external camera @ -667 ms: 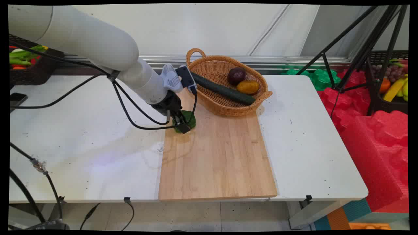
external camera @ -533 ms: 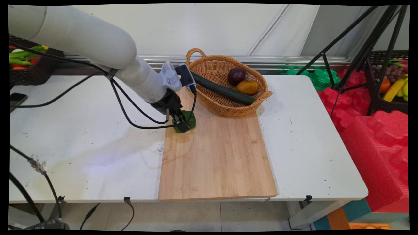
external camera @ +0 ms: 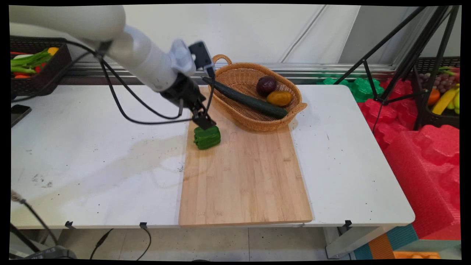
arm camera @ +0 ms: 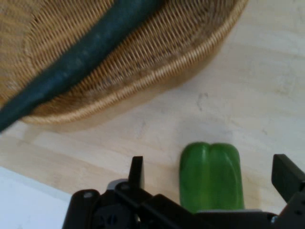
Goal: Pick up the cucumber from the vegetable basket
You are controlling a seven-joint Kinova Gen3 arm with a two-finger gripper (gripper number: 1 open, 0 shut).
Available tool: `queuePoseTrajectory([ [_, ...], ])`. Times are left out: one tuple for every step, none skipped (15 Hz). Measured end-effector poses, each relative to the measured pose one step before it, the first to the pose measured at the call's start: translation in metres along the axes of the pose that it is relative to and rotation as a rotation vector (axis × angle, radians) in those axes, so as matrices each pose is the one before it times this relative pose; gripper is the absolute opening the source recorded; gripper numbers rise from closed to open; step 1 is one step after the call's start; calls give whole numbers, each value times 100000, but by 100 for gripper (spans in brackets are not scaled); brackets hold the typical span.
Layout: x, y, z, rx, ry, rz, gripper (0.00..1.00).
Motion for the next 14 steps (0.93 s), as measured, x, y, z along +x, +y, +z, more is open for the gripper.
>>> queuePoseTrajectory([
  [419,-305,-839,573,1178,37,100],
  [319,-227,-497,383,799,27,100],
  [297,-241,-485,445,730,63,100],
  [456,-417,-647,837,1004,408,100],
  [418,-360,-462,778,825,599,100],
  [696,-617,-551,1303,1145,1347,100],
  [652,-556,-259,1157,916,1479,100],
  [358,-328,-43,571,410,922,100],
  [451,-378,67,614,337,1289,100],
  [684,-554,373,603,252,2070,100],
  [438,-362,449,146,-25,1397,100],
  [480,-341,624,60,-118,1597,100],
  [553,-418,972,-38,-381,1920,100],
  [294,-232,665,-87,-370,1029,100],
])
